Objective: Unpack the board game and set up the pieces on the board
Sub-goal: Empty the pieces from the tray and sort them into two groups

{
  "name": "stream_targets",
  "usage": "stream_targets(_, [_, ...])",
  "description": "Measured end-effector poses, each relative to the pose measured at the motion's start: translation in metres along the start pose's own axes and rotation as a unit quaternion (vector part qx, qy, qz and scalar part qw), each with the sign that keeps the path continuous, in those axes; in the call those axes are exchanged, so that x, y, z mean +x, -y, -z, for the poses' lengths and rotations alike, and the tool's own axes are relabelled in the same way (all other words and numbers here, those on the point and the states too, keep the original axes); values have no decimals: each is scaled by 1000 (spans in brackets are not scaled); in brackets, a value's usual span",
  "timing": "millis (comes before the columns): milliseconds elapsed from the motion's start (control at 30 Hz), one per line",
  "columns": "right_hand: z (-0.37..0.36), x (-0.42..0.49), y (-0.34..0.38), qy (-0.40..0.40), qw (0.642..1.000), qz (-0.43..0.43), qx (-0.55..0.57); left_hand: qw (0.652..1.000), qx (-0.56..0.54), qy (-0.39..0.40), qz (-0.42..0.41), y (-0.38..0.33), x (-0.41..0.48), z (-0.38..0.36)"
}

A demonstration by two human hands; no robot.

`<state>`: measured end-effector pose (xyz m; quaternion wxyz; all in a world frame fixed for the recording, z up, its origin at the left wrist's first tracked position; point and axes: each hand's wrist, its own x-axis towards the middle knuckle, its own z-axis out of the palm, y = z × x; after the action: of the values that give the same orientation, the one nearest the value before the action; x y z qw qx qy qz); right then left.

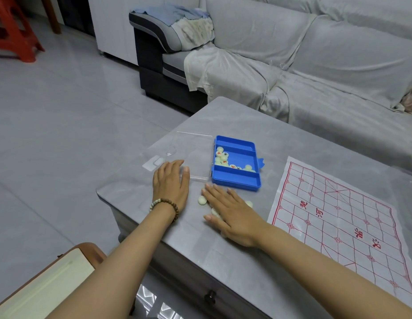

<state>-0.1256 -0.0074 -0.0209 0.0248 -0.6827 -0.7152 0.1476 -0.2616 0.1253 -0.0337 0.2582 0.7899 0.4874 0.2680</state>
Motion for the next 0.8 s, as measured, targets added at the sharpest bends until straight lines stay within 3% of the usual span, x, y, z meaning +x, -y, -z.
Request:
stream_targets(167, [4,2,4,-25,999,20,-4,1000,26,13,-5,-2,0,0])
stream_targets(233, [10,5,1,-113,992,17,58,999,35,24,-3,-1,-1,1])
stream_targets(333, [31,20,-15,-254,952,-60,161,998,50,41,-4,-2,0,-1])
stream_targets(467, [54,69,-52,-188,945,-231,136,996,69,59,0,-3,1,-2])
stream_targets(533, [55,96,-60,-165,935,-273,154,996,68,60,3,-2,2,-2])
stream_targets(800, [42,126,-50,-203,942,-247,104,994,90,61,5,-3,2,-4])
